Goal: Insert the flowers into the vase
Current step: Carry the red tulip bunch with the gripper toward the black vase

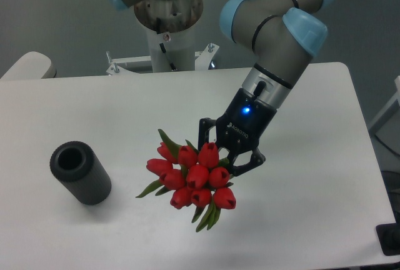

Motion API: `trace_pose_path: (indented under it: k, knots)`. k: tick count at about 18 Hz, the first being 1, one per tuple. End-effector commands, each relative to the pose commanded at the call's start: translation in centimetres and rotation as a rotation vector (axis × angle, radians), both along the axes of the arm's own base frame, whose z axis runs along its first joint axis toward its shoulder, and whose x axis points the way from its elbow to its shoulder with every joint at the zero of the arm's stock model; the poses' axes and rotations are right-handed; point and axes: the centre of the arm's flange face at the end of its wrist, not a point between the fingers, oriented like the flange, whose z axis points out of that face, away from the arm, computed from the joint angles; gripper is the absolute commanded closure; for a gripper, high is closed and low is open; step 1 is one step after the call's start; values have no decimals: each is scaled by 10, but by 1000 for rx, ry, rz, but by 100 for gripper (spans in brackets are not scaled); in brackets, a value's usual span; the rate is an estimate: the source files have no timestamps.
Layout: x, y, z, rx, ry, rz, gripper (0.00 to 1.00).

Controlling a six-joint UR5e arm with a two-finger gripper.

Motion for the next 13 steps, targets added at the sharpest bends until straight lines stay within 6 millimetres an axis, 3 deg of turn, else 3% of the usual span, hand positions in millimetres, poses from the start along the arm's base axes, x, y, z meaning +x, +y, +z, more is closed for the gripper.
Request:
trace_pose_path:
  k: [7, 13]
  knots:
    - [34, 12, 9, -7, -40, -5, 67]
    - [77, 39, 13, 12, -91, 25, 67]
